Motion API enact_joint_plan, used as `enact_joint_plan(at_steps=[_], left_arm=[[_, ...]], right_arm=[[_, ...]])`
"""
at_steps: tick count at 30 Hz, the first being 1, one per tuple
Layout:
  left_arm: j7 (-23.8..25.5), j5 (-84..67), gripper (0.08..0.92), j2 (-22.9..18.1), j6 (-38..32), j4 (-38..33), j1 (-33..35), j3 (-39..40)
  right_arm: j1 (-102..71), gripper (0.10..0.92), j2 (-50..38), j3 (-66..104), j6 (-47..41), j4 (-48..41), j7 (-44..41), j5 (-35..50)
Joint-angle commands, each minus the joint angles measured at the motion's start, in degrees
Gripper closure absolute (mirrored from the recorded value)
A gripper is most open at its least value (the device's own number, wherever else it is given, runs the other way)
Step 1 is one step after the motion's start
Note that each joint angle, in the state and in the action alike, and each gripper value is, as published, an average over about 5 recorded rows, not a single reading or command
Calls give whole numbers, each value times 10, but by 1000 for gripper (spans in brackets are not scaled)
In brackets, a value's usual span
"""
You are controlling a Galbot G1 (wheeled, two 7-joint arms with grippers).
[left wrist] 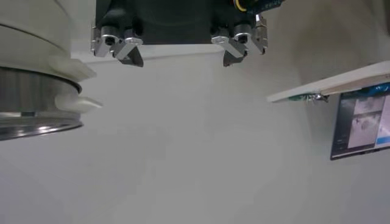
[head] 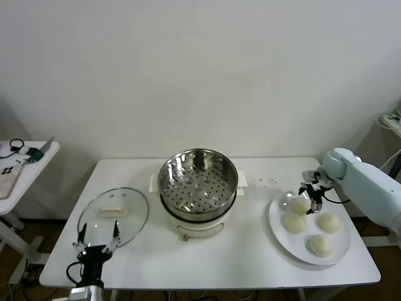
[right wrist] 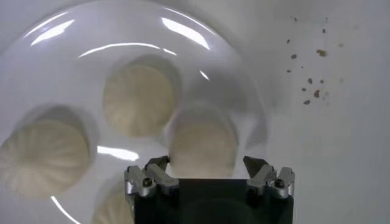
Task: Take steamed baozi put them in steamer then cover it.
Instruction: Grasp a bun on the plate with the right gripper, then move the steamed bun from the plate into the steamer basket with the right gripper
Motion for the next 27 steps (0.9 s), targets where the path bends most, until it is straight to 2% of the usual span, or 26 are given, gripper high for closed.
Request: enact_joint_plan(at_steps=[1, 4, 14, 27], left_arm=[[-2, -2, 177, 0, 1, 0, -1, -1], [-2, -1, 177, 0, 1, 1, -1, 0], [-2, -1, 177, 0, 1, 0, 0, -1], [-3, -1, 177, 0, 1, -5, 3, -3]], right_arm=[[5, 203, 9, -9, 0, -9, -1, -3], [5, 208, 12, -7, 3, -16, 1, -8], [4, 307, 18, -5, 12, -24, 3, -19], [27, 321, 4, -9, 26, 8, 2, -9]])
